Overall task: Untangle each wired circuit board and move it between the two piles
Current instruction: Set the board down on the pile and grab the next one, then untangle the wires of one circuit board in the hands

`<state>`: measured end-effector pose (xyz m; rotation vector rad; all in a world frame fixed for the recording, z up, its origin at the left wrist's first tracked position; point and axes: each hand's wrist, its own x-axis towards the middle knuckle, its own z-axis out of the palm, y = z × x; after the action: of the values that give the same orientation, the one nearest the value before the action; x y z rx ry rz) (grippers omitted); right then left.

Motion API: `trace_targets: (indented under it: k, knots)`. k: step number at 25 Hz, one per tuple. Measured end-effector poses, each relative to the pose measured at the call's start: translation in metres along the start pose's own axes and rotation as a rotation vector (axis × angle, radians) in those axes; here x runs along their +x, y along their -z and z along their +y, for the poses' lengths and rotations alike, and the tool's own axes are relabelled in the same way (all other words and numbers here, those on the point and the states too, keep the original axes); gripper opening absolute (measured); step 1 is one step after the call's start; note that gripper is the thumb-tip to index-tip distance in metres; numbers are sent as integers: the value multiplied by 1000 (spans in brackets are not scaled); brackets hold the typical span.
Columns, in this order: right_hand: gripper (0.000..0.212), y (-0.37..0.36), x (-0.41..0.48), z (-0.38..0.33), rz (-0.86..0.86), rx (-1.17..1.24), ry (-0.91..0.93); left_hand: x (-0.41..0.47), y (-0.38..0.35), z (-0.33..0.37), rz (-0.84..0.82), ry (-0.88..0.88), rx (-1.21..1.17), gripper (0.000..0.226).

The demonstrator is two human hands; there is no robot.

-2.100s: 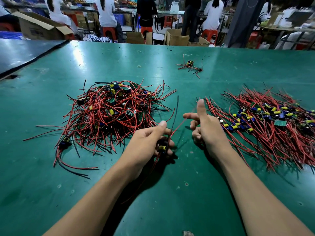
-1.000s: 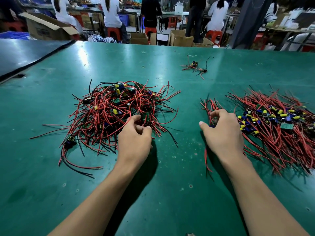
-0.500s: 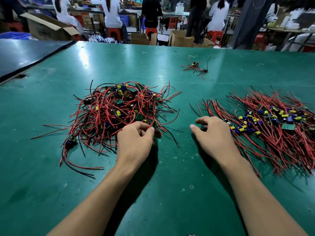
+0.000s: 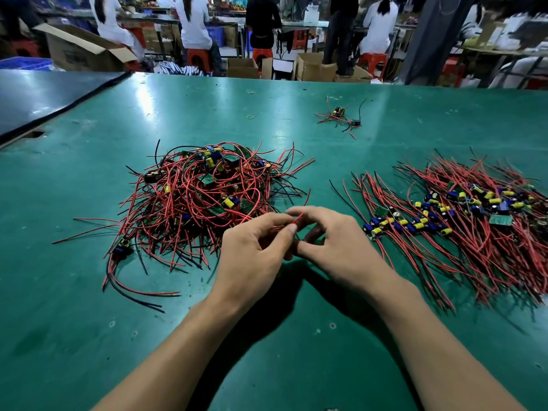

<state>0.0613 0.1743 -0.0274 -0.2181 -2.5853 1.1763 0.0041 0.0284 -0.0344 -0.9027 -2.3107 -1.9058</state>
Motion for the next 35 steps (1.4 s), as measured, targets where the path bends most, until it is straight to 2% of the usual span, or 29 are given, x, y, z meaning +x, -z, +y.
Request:
trace_targets:
  k: [4, 6, 8, 11, 15, 19, 21, 23, 25, 27, 30, 33, 35]
  knots:
    - [46, -5, -2, -5, 8, 117, 69, 0, -1, 0, -6, -33, 28, 15]
    - [47, -3, -1, -6, -31, 268, 31, 0, -1, 3, 22, -83, 13, 20]
    - [44, 1, -1, -6, -101, 451, -10, -1, -1, 2, 60, -120, 22, 14]
    - [36, 3, -2, -6, -142, 564, -32, -1, -1, 2, 80, -109, 28, 12]
    - [22, 2, 0, -4, -20, 537, 17, 0, 1, 2, 87, -121, 60, 31]
    - [15, 2, 3, -4, 87, 546, 31, -5, -5, -3, 44, -159, 112, 24]
    - [13, 7, 5, -3, 182, 631, -45, -6, -4, -3, 101, -158, 82, 32]
    - [11, 13, 8, -3, 254, 809, -130, -4, -1, -4, 110, -191, 90, 24]
    - [15, 18, 9, -4, 265, 1026, -179, -3, 0, -6, 44, -203, 137, 14]
    - [16, 21, 9, -6, 248, 1156, -197, 0, -1, -6, -15, -126, 149, 22]
    - [16, 27, 8, -8, 231, 1289, -200, 6, 0, -8, -6, 64, -1, 40]
    - [21, 37, 8, -8, 245, 1502, -212, 10, 0, -11, 47, 168, -181, 32]
    - [22, 44, 7, -5, 246, 1661, -209, 10, 0, -12, 71, 179, -191, 26]
